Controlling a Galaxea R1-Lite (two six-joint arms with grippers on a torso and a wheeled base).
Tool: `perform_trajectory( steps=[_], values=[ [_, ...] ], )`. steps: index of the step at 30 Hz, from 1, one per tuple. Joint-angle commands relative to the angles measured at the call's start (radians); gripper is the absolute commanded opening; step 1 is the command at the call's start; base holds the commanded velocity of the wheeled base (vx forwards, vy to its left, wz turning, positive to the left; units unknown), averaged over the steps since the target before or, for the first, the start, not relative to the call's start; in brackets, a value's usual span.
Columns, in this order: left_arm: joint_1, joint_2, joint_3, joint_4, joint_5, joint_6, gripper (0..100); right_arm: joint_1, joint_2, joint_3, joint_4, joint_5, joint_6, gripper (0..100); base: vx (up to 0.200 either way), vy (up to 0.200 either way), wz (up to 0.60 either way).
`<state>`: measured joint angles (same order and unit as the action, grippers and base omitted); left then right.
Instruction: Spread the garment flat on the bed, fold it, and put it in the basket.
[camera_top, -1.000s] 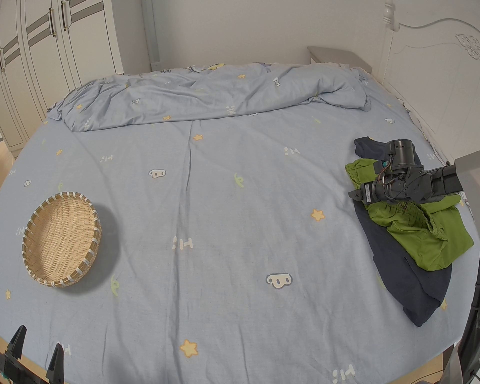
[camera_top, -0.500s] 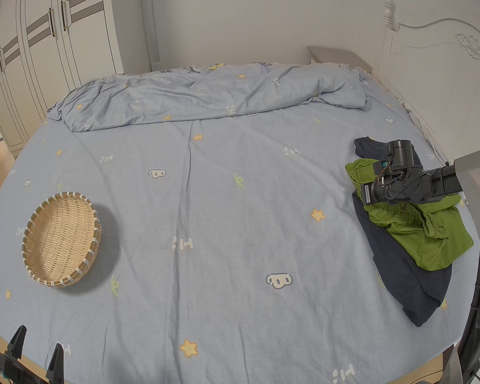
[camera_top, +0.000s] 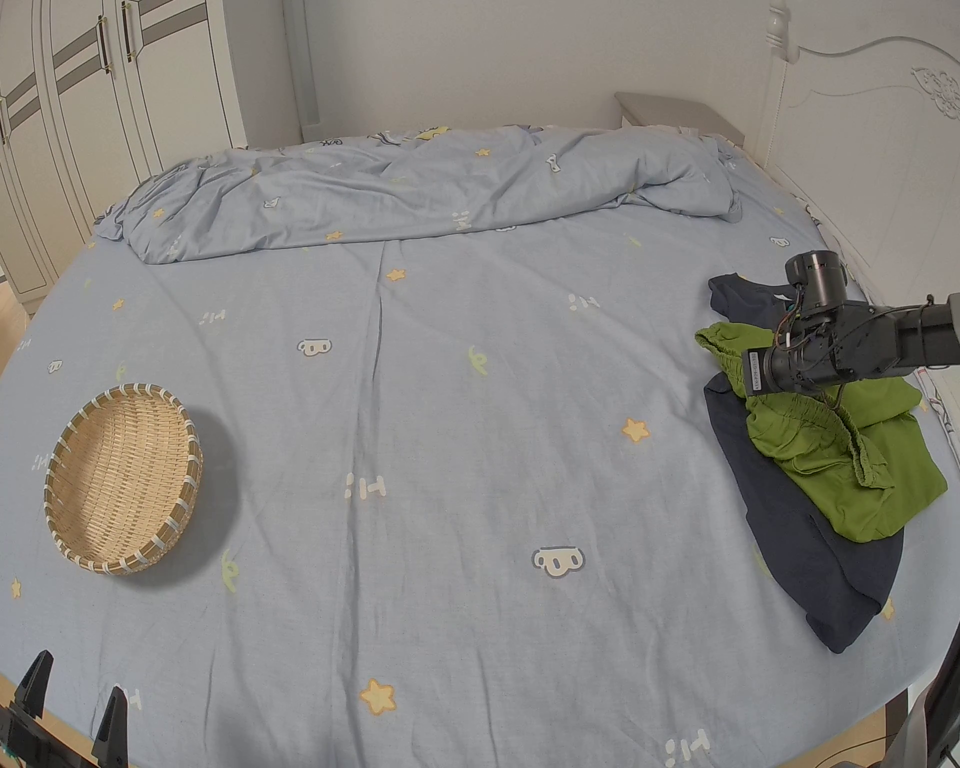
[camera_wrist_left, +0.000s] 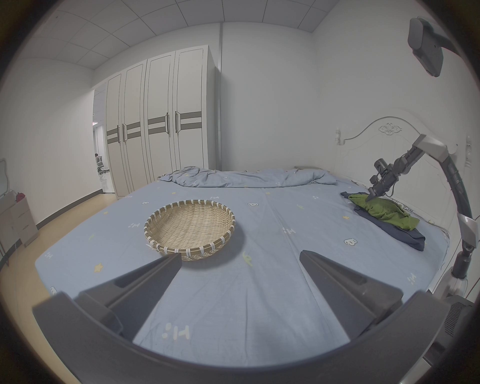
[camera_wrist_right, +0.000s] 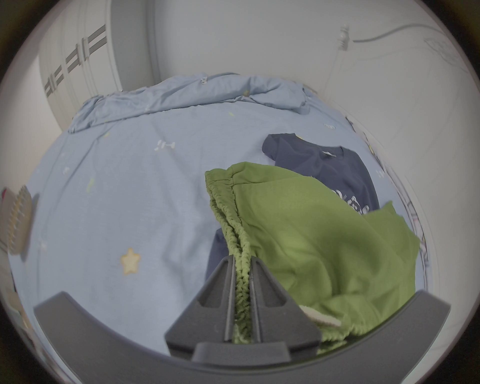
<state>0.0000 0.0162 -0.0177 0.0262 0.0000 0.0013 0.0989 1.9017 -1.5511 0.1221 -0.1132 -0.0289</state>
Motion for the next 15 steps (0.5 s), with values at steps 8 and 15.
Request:
perform_trajectory(
  steps=[8, 15],
  values=[
    [0.000, -0.015, 0.008, 0.000, 0.000, 0.000, 100, 0.131, -0.377, 0.008, 0.363, 0.004, 0.279, 0, 0.000, 0.000, 0.00],
    [0.000, -0.015, 0.008, 0.000, 0.000, 0.000, 100, 0.173, -0.475, 0.117, 0.441, 0.156, 0.423, 0, 0.000, 0.000, 0.00]
  ],
)
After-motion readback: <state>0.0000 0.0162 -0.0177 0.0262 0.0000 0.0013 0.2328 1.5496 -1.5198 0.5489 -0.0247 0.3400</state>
